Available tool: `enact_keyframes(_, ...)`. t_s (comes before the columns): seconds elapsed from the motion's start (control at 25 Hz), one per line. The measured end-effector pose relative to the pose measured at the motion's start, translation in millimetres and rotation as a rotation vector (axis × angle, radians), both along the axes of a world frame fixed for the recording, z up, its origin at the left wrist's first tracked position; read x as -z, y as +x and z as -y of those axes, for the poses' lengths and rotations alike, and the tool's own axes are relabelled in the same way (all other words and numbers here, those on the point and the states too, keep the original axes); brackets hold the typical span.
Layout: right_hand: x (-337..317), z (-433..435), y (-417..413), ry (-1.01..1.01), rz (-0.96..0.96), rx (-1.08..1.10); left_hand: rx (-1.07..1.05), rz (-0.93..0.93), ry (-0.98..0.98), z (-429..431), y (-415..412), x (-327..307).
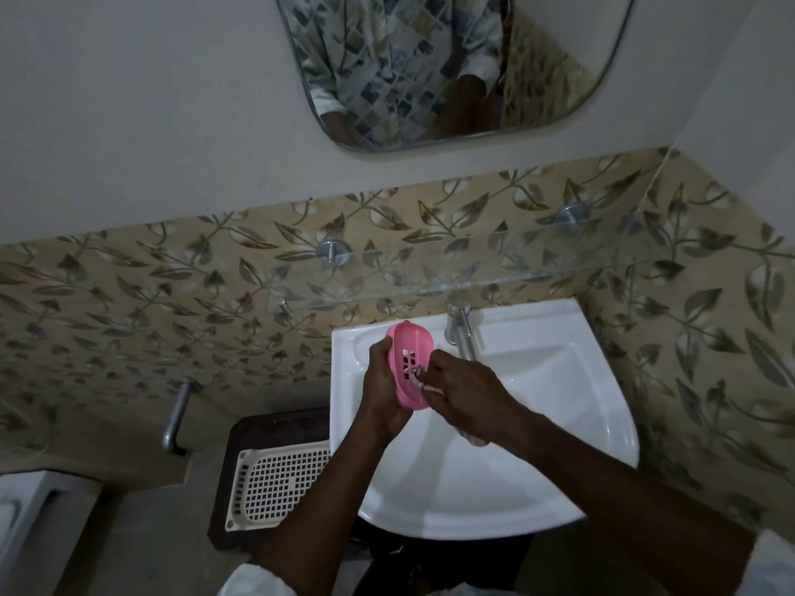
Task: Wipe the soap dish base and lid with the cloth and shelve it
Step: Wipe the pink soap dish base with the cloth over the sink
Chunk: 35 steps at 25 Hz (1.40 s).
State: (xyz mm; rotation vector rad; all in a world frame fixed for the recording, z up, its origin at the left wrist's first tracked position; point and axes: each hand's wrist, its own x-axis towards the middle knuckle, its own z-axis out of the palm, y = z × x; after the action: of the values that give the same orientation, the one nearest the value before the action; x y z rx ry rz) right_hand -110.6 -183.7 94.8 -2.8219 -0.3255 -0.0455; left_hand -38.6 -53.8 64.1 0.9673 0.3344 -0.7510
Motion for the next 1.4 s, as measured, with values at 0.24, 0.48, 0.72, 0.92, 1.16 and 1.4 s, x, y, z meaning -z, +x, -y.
enact_keyframes(0.24,-4,16,17,0.639,0.02,0.586,-0.059,0.06,-0.061,9,4,-2)
enact_keyframes(0.48,10,14,-3,1.559,-0.238,0.644,-0.096,-0.01,-0.147,12,-4,-5)
enact_keyframes(0.72,32,-8,-28,1.537,0.007,0.602,-0.109,-0.042,-0.247,24,-16,-7)
enact_keyframes(0.92,31,-11,-11,1.644,-0.092,0.73,-0.041,-0.009,-0.169,19,-4,-14)
enact_keyframes(1.16,-5,27,21,1.157,0.068,0.609,0.062,0.065,-0.096,2,20,-25)
enact_keyframes(1.4,-20,28,16,0.27,0.158,-0.186,0.192,0.087,-0.082,-5,30,-27)
